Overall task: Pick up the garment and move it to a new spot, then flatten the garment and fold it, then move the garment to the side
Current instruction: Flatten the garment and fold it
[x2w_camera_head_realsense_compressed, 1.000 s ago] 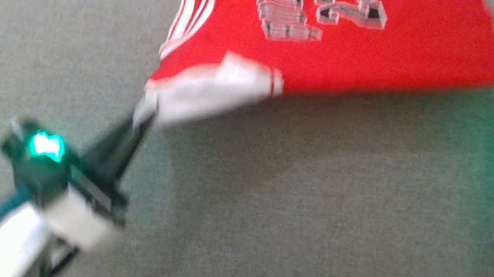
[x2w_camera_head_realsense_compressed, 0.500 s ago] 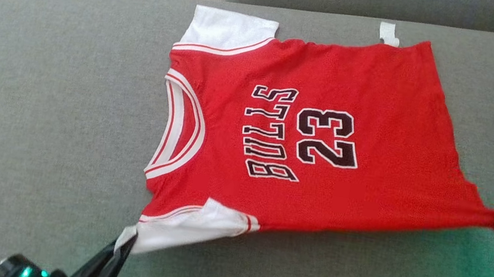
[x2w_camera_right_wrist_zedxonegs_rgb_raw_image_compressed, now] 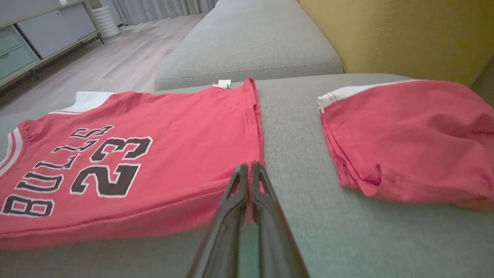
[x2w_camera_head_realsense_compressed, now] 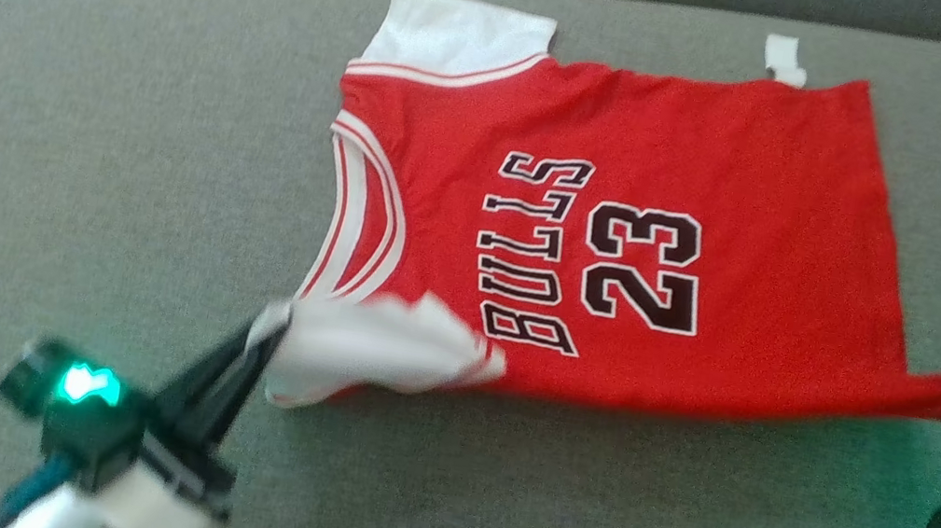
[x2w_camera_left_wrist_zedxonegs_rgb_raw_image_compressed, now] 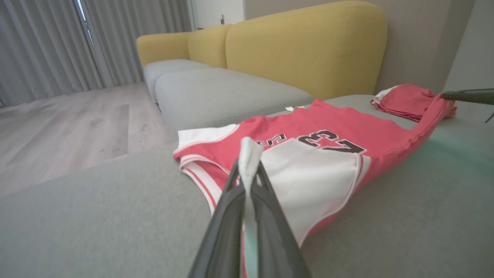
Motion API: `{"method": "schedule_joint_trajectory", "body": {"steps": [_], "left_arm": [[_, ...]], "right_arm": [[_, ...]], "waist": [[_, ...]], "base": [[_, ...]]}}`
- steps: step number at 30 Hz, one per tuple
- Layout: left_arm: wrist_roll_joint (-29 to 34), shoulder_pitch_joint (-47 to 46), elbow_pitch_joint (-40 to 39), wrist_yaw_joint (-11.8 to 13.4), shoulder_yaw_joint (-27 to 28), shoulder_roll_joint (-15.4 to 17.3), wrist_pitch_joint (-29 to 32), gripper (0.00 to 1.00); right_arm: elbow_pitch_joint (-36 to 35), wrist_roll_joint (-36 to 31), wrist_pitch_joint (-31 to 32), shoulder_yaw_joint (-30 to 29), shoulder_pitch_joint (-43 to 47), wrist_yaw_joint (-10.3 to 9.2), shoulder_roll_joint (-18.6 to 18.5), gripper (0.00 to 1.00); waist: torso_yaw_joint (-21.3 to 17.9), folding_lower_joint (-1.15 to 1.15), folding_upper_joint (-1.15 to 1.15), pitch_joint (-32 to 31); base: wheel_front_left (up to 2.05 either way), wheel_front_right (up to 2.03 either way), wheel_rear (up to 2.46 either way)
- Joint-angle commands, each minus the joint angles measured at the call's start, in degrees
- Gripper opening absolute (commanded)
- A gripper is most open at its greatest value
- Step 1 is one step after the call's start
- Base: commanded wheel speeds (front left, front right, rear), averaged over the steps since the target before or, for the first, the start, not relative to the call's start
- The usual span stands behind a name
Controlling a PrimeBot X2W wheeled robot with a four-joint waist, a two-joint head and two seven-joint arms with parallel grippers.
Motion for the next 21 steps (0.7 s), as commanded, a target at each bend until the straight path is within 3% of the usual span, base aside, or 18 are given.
{"method": "schedule_joint_trajectory", "body": {"steps": [1, 13, 19, 20, 21], "left_arm": [[0.34, -4.09, -1.14, -0.12, 1.97, 0.86, -0.14, 0.00], [1.44, -29.91, 8.09, -0.37, -6.33, 0.95, -0.14, 0.00], [1.20, -34.39, 12.21, -0.37, -7.40, 0.48, -0.14, 0.00], [1.00, -34.51, 12.89, -0.38, -7.23, 0.15, -0.14, 0.00], [0.70, -34.40, 13.68, -0.38, -6.89, -0.24, -0.14, 0.34]], "right_arm": [[-1.45, -0.26, 0.04, 0.33, -3.41, 0.37, -1.28, 0.00], [7.04, -0.96, -0.58, 3.27, -19.18, 0.37, -4.45, 0.00], [12.19, -0.85, -1.96, 5.79, -24.61, 0.37, -5.03, 0.01], [13.09, -0.94, -2.28, 6.11, -25.20, 0.37, -5.04, 0.33], [13.96, -1.00, -2.67, 6.32, -25.75, 0.37, -4.98, 1.00]], "waist": [[0.60, 0.00, 0.00, 1.55], [1.77, 0.00, 0.00, 10.11], [1.41, 0.00, 0.00, 12.23], [1.40, 0.00, 0.00, 12.40], [1.37, 0.00, 0.00, 12.50]], "base": [[0.00, 0.00, 0.00], [0.00, 0.00, 0.00], [0.00, 0.00, 0.00], [0.00, 0.00, 0.00], [0.00, 0.00, 0.00]]}}
